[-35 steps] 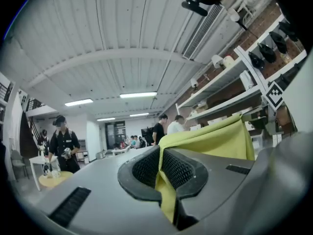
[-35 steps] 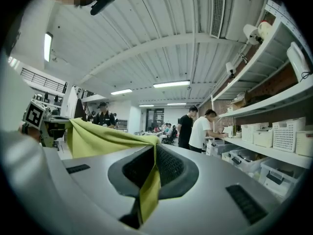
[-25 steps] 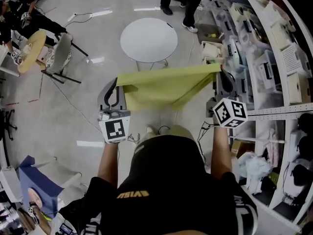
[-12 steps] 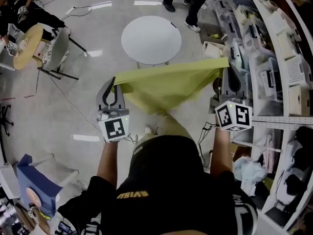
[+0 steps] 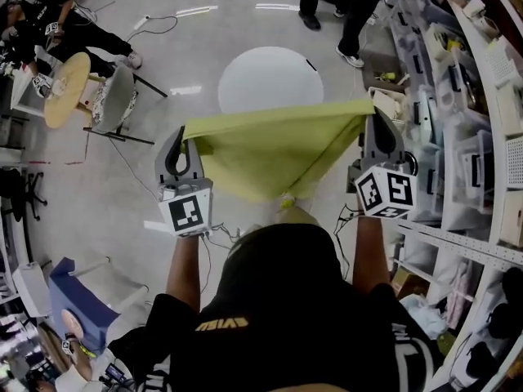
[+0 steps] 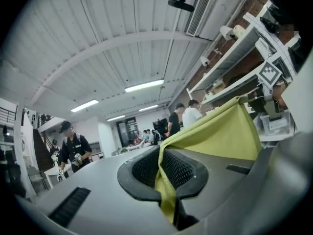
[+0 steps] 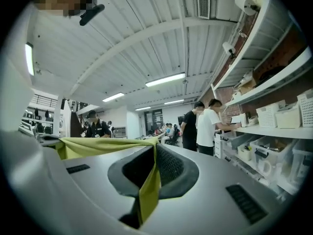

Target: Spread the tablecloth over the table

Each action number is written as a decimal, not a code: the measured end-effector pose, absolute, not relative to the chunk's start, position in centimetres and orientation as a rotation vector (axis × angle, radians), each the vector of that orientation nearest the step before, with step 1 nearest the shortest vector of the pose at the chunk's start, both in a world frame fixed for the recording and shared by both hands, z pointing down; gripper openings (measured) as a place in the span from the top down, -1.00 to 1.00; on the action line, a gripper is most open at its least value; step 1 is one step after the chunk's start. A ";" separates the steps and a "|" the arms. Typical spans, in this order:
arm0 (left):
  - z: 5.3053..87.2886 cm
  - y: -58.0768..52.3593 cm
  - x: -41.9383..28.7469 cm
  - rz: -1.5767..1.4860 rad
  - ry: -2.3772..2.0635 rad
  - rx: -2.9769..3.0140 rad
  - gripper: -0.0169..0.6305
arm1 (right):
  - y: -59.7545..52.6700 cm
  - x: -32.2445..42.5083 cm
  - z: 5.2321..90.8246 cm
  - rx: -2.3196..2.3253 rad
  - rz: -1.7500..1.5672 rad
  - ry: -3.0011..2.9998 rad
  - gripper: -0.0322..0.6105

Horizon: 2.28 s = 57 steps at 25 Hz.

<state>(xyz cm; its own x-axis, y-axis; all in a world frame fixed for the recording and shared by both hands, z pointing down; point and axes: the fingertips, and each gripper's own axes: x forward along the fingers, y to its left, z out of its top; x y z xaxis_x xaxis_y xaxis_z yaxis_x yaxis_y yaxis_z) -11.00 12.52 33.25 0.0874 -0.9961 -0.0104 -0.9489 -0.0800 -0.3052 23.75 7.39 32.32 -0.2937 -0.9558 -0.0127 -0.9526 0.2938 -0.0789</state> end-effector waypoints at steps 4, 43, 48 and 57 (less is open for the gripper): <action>32.4 8.3 -9.3 -0.329 1.960 -2.062 0.88 | 2.1 25.3 33.3 -1.792 -0.124 2.520 0.85; 40.1 -25.3 -19.0 -0.214 1.804 -2.551 0.88 | -24.4 16.1 39.1 -2.222 -0.165 2.523 0.85; 40.9 -27.5 -18.9 -0.256 1.853 -2.551 0.88 | -27.3 16.3 39.8 -2.214 -0.182 2.534 0.85; 40.7 -36.1 -18.1 -0.406 1.755 -2.507 0.88 | -35.8 17.1 40.1 -2.208 -0.089 2.618 0.85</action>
